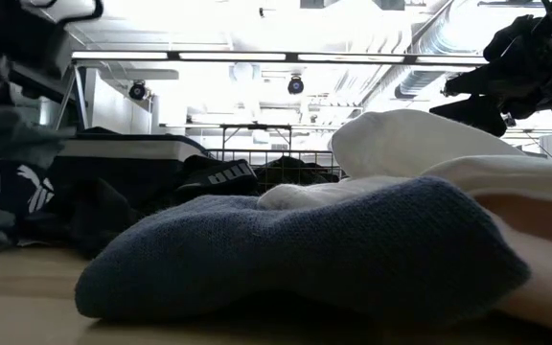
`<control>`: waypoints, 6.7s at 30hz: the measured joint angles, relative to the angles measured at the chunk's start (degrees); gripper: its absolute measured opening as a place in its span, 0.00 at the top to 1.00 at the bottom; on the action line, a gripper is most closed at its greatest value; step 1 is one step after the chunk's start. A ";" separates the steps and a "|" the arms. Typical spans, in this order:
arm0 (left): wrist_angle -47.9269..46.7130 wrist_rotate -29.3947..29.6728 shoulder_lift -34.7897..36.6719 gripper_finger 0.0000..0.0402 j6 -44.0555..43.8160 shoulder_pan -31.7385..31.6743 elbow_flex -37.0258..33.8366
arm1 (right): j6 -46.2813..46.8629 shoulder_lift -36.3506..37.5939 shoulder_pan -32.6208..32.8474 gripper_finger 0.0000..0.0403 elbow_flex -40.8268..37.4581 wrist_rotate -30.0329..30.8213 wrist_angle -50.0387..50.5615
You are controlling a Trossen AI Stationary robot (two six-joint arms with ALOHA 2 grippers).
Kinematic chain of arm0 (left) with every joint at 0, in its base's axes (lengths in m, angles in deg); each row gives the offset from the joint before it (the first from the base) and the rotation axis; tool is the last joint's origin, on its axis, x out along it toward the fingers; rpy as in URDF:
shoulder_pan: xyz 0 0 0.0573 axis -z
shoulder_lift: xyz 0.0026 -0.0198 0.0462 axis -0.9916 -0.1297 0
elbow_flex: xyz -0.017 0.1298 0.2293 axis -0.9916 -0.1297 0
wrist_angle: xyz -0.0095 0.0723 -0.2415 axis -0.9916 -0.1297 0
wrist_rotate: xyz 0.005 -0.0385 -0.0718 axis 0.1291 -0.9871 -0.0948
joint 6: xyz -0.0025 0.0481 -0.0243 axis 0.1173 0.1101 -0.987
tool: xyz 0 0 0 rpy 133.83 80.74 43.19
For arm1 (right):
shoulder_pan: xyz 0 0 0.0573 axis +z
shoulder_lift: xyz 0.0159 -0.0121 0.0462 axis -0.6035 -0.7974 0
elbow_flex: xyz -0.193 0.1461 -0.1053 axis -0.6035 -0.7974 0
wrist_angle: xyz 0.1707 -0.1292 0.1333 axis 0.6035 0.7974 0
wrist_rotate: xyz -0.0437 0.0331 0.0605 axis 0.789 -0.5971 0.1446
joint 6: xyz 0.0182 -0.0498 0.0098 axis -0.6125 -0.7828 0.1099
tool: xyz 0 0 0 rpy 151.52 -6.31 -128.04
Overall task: Pick & Place Cloths
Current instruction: Put the gray underwear into the wire basket
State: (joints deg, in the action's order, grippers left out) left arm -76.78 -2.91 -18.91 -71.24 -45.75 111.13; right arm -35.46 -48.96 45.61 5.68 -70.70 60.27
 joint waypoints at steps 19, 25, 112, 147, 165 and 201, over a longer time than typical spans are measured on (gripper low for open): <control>-18.29 23.22 0.07 0.98 12.23 -0.02 23.85 | 0.00 0.00 0.00 0.35 0.00 -0.02 -0.01; -18.74 40.34 0.09 0.98 21.74 -0.02 30.12 | 0.01 0.00 0.00 0.35 0.00 0.00 -0.01; 26.42 13.75 -25.07 0.97 65.25 -61.59 32.90 | 0.00 0.02 0.02 0.35 0.02 0.00 0.00; 19.42 3.59 -21.28 0.38 51.68 -66.79 32.89 | 0.01 0.02 0.02 0.35 0.01 0.00 0.00; 17.60 5.36 -15.98 0.76 51.47 -66.65 32.91 | 0.00 0.00 0.00 0.35 0.00 0.00 0.00; 26.17 -7.05 -26.23 0.97 53.62 -66.40 32.87 | 0.00 0.02 0.00 0.35 0.02 0.17 0.02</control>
State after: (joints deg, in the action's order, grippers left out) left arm -50.61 -9.96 -45.14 -17.62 -112.15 144.00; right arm -35.46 -48.94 45.61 5.71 -70.53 60.29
